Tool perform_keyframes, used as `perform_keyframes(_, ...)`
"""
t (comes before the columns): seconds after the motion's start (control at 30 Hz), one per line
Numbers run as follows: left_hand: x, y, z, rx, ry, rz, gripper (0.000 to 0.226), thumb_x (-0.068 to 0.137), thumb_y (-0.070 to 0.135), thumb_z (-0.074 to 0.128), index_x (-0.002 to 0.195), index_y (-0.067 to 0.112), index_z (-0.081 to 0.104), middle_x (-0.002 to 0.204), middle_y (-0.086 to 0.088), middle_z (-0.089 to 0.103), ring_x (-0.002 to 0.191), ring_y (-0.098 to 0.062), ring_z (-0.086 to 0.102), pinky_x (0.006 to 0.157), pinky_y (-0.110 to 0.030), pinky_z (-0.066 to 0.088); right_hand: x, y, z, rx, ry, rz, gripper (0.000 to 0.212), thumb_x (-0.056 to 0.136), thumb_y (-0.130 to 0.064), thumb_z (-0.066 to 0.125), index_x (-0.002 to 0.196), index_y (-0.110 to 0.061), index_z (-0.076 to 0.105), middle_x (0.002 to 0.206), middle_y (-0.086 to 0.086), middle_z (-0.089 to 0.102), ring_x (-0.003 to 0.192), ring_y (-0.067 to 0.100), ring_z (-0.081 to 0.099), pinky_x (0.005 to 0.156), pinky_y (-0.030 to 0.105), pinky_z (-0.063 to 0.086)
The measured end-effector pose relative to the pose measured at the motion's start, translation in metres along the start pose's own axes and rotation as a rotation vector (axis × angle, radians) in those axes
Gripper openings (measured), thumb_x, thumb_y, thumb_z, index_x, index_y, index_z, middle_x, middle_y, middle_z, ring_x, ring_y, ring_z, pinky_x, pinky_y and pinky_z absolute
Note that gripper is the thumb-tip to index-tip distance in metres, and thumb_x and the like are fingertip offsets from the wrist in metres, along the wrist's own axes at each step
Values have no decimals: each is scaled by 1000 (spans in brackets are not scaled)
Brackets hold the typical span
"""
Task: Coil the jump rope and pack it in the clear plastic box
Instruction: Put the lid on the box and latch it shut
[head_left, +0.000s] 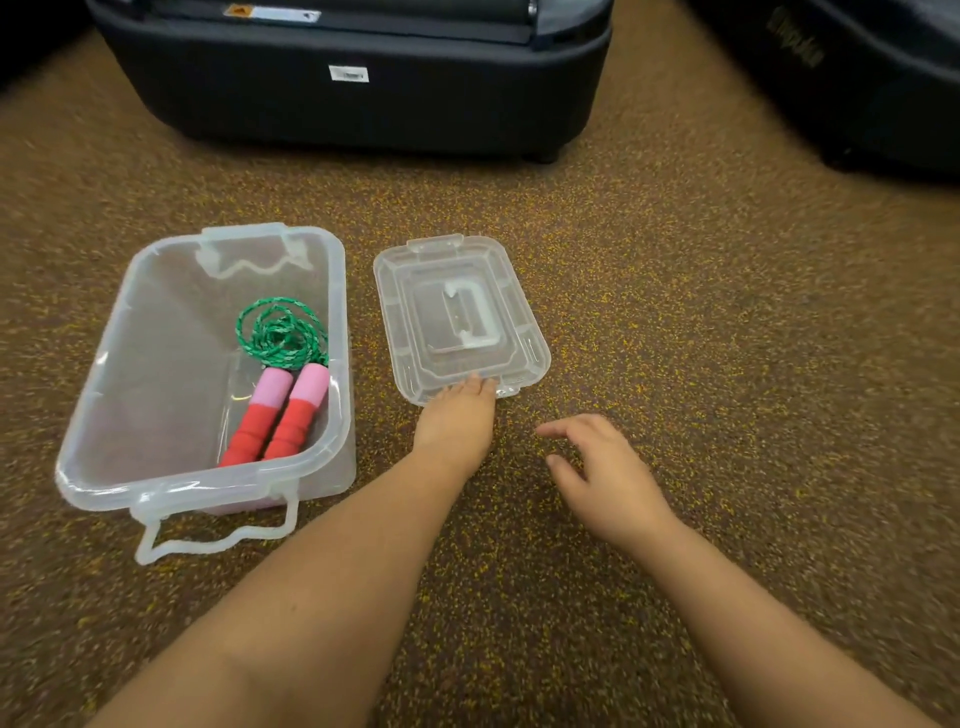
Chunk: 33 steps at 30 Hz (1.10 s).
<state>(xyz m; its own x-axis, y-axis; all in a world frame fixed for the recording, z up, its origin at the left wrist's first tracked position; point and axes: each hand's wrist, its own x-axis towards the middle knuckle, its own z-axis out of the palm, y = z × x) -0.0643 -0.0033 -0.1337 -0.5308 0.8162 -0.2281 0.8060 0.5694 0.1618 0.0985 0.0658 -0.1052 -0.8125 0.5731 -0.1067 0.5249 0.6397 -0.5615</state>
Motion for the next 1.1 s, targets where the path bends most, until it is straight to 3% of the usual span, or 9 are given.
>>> perform_keyframes(0.13,-21,6,-4,98,16,61,32,93,6,42,125,11,49,123,-11,58,107,-33,61,84,-44,49,-2,-5,3,9,0,-7,32,90,-24,52,121,-30,54,126,-9,50,119,10,46,98,30,39)
perform_keyframes(0.3,-46,12,-4,198,-20,173,32,90,1,43,119,9,54,114,-10,65,102,-32,64,77,-41,51,-4,-11,2,-25,11,-35,45,90,-18,54,133,-27,44,136,-6,45,128,12,40,105,28,32)
perform_keyframes(0.47,-73,24,-31,248,163,353,37,90,5,42,126,9,50,121,-10,63,110,-32,60,91,-40,44,-10,-1,-7,-129,4,-53,66,83,-13,62,142,-22,35,149,-2,35,142,16,22,116,26,11)
perform_keyframes(0.57,-84,21,-60,172,376,482,34,79,9,55,111,15,64,102,-4,72,98,-27,65,95,-36,41,-15,5,-24,-19,141,-59,58,80,-11,68,134,-21,46,141,-3,45,138,16,32,114,24,17)
perform_keyframes(0.7,-90,13,-110,-81,442,556,26,80,14,64,105,20,72,96,-2,76,94,-20,68,110,-39,36,-13,-5,-54,149,312,-75,38,76,-9,73,111,-19,61,116,-5,60,111,10,52,94,16,32)
perform_keyframes(0.8,-94,4,-147,-474,300,396,27,91,29,58,116,26,67,109,6,72,100,-12,65,113,-36,33,-7,-23,-79,358,352,-53,24,77,-10,72,94,-23,61,98,-6,66,92,14,60,81,27,44)
perform_keyframes(0.9,-90,-18,-172,-839,184,218,57,69,46,76,123,32,61,122,13,64,112,-5,59,104,-33,45,-4,-45,-106,662,326,-107,25,81,-2,67,94,-22,58,90,-3,65,79,4,60,72,20,49)
perform_keyframes(0.97,-89,-35,-180,-958,107,163,83,54,48,84,129,31,54,126,9,63,116,-8,60,102,-37,48,-3,-55,-123,764,308,-138,27,84,-1,63,103,-20,58,95,-5,65,82,-2,62,72,15,50)
perform_keyframes(1.1,-93,-45,-181,-1108,-7,133,67,66,15,84,126,19,54,118,2,69,108,-12,66,98,-40,52,1,-68,-151,828,315,-141,37,86,-10,63,121,-20,57,113,1,68,106,13,64,86,31,52)
